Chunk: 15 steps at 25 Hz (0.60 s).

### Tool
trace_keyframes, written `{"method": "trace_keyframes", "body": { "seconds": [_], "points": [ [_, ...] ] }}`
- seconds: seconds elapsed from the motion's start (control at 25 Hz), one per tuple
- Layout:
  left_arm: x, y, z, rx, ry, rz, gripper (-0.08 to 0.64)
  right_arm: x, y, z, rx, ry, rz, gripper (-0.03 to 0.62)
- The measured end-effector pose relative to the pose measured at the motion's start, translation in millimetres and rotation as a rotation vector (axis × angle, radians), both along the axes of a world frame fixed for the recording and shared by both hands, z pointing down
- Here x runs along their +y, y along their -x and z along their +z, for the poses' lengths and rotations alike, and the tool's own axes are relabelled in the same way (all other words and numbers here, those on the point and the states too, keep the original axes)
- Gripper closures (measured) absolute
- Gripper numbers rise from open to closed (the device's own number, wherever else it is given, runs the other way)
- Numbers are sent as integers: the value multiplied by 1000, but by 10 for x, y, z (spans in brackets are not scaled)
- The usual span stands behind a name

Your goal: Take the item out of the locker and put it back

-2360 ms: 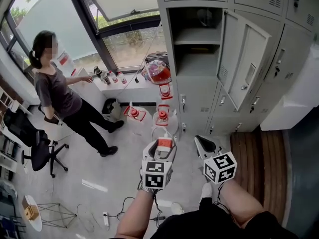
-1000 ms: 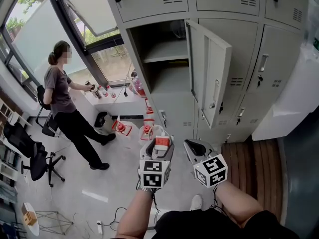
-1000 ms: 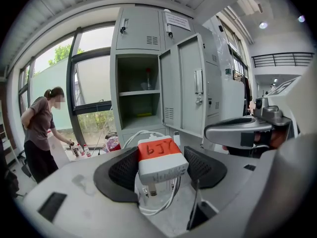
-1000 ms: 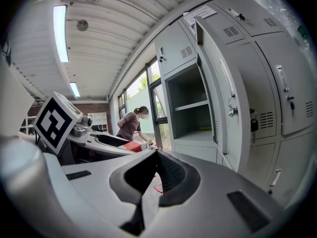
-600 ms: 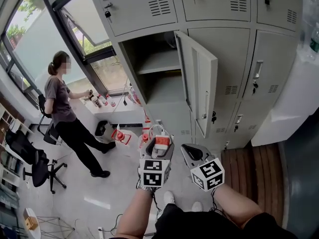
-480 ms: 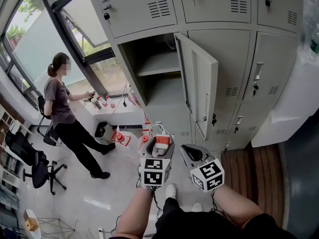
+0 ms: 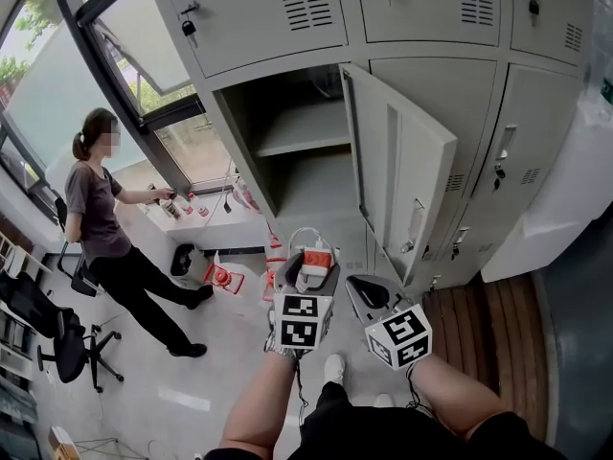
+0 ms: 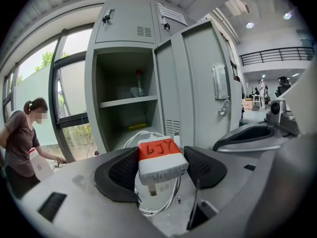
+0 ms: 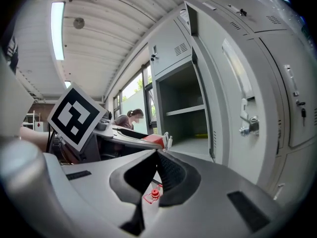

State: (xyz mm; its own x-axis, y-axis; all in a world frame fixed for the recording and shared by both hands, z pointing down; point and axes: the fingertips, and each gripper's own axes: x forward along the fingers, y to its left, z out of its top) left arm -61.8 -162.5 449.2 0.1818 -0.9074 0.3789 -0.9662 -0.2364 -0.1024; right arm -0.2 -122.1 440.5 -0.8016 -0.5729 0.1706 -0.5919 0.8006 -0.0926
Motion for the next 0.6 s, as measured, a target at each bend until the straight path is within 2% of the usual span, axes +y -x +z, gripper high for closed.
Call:
{"method": "trace_keyframes", "body": {
  "seconds": [0.32,0.6],
  "points": [
    [-674,291,-1,4,5,78,264,-546,363,48,12,18,68,540],
    [-1236,460,4,-1,4,144,264,-985,510,47,17,19,143,540]
  ]
}}
